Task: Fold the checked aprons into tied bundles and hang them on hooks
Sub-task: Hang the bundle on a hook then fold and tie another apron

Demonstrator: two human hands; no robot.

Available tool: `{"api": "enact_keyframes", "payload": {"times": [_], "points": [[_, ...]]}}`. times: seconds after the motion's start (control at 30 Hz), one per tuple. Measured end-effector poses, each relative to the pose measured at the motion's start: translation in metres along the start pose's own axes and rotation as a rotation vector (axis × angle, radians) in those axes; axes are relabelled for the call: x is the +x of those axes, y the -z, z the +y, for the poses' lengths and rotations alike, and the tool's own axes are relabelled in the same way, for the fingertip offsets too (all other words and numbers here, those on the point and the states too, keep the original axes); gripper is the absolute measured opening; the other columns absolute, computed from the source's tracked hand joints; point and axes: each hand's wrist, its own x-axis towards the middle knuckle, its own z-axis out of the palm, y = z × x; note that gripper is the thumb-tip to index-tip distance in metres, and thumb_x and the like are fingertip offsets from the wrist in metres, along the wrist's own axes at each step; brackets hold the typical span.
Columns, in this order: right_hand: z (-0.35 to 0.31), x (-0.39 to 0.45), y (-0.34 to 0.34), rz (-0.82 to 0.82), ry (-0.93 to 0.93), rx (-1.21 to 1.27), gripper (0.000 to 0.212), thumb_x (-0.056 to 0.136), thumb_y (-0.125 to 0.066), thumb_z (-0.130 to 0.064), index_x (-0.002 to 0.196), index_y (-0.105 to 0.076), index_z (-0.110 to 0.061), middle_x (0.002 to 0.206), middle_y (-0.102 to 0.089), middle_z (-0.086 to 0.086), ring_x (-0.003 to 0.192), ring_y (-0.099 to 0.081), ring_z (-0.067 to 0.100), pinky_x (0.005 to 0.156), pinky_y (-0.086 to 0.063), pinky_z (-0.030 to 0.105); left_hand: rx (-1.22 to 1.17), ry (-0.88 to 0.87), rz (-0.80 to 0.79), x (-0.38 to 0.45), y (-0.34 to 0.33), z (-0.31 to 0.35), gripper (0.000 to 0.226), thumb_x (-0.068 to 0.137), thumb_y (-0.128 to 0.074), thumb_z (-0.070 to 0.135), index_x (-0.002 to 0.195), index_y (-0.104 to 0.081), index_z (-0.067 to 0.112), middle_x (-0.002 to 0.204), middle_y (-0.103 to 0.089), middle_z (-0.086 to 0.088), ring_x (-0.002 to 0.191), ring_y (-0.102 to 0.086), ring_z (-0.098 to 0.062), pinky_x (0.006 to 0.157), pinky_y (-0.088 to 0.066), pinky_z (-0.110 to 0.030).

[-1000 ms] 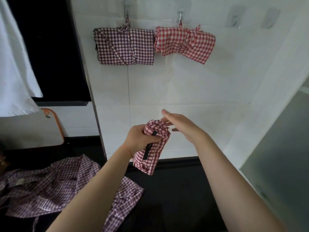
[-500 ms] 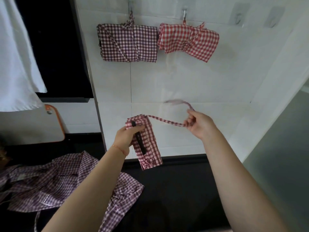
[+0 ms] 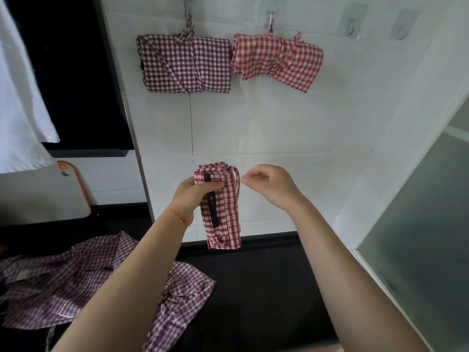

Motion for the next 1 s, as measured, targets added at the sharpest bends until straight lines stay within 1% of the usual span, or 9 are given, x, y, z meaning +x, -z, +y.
{"api": "enact_keyframes", "payload": {"times": [0.07, 0.17, 0.27, 0.4, 0.53, 0.7, 0.8, 0.9, 1.0], "points": [[-0.007, 0.001, -0.008, -0.009, 0.029, 0.054, 0.016, 0.086, -0.075, -0.037, 0.094, -0.072, -0.023, 0.089, -0.071, -0.011, 0.084, -0.066, 0.001, 0.073, -0.051, 0.020, 0.000, -0.007, -0.028, -0.001, -0.003, 0.001, 0.027, 0.079, -0.081, 0.015, 0.106, -0.074, 0.013, 0.102, -0.077, -0.002, 0.099, -0.072, -0.021, 0.086, -0.052, -0.034], [-0.007, 0.003, -0.016, 0.048, 0.049, 0.033, 0.006, 0.088, -0.072, -0.024, 0.089, -0.071, -0.019, 0.081, -0.069, -0.009, 0.076, -0.065, 0.003, 0.070, -0.048, 0.022, 0.004, -0.010, -0.027, -0.001, -0.004, 0.000, 0.030, 0.078, -0.082, 0.016, 0.107, -0.074, 0.012, 0.103, -0.077, -0.002, 0.099, -0.072, -0.022, 0.089, -0.053, -0.036], [-0.006, 0.005, -0.020, 0.025, 0.033, 0.110, 0.016, 0.088, -0.071, -0.023, 0.102, -0.067, -0.019, 0.092, -0.067, -0.012, 0.084, -0.062, 0.001, 0.073, -0.049, 0.018, 0.005, -0.006, -0.043, -0.001, 0.001, -0.001, 0.031, 0.080, -0.080, 0.017, 0.109, -0.073, 0.013, 0.105, -0.076, -0.001, 0.102, -0.071, -0.022, 0.090, -0.053, -0.036], [-0.004, 0.007, -0.022, 0.012, -0.020, 0.332, 0.018, 0.089, -0.065, -0.015, 0.104, -0.069, -0.023, 0.101, -0.071, -0.008, 0.092, -0.067, 0.006, 0.086, -0.058, 0.029, -0.001, 0.001, -0.128, -0.002, 0.007, -0.001, 0.038, 0.080, -0.080, 0.016, 0.116, -0.071, 0.009, 0.111, -0.075, -0.005, 0.107, -0.069, -0.026, 0.093, -0.051, -0.037], [-0.006, 0.004, -0.020, -0.066, 0.005, 0.357, 0.016, 0.089, -0.066, -0.012, 0.099, -0.072, -0.023, 0.096, -0.074, -0.006, 0.089, -0.069, 0.005, 0.079, -0.054, 0.018, 0.023, 0.007, -0.181, -0.003, 0.008, 0.001, 0.035, 0.084, -0.075, 0.015, 0.118, -0.070, 0.008, 0.113, -0.074, -0.006, 0.107, -0.069, -0.025, 0.096, -0.051, -0.038], [-0.005, 0.006, -0.014, -0.022, -0.019, 0.260, 0.010, 0.092, -0.061, -0.014, 0.097, -0.068, -0.019, 0.090, -0.070, -0.004, 0.081, -0.065, 0.007, 0.072, -0.047, 0.019, 0.065, 0.025, -0.142, -0.001, 0.007, 0.001, 0.032, 0.082, -0.078, 0.016, 0.113, -0.071, 0.009, 0.109, -0.075, -0.003, 0.105, -0.070, -0.023, 0.093, -0.051, -0.036], [-0.002, 0.005, -0.013, 0.017, 0.007, 0.238, 0.011, 0.091, -0.060, -0.013, 0.100, -0.061, -0.018, 0.098, -0.064, -0.001, 0.087, -0.061, 0.010, 0.076, -0.047, 0.021, 0.068, 0.051, -0.119, -0.001, 0.004, -0.001, 0.029, 0.082, -0.079, 0.015, 0.109, -0.072, 0.010, 0.104, -0.076, -0.002, 0.101, -0.071, -0.022, 0.085, -0.052, -0.031], [-0.001, 0.003, -0.013, 0.047, 0.061, 0.200, 0.010, 0.089, -0.065, -0.012, 0.096, -0.068, -0.018, 0.100, -0.067, -0.005, 0.087, -0.061, 0.002, 0.073, -0.043, 0.011, 0.041, 0.083, -0.127, -0.001, 0.003, -0.002, 0.030, 0.082, -0.078, 0.015, 0.111, -0.072, 0.009, 0.106, -0.076, -0.003, 0.104, -0.070, -0.024, 0.092, -0.052, -0.034], [-0.003, 0.002, -0.013, -0.037, 0.022, 0.215, 0.007, 0.092, -0.067, -0.021, 0.095, -0.072, -0.023, 0.097, -0.071, -0.011, 0.088, -0.063, -0.002, 0.071, -0.043, 0.007, 0.034, 0.102, -0.147, -0.001, 0.002, 0.000, 0.031, 0.083, -0.077, 0.017, 0.113, -0.072, 0.010, 0.109, -0.076, -0.003, 0.106, -0.069, -0.023, 0.098, -0.051, -0.037]]}}
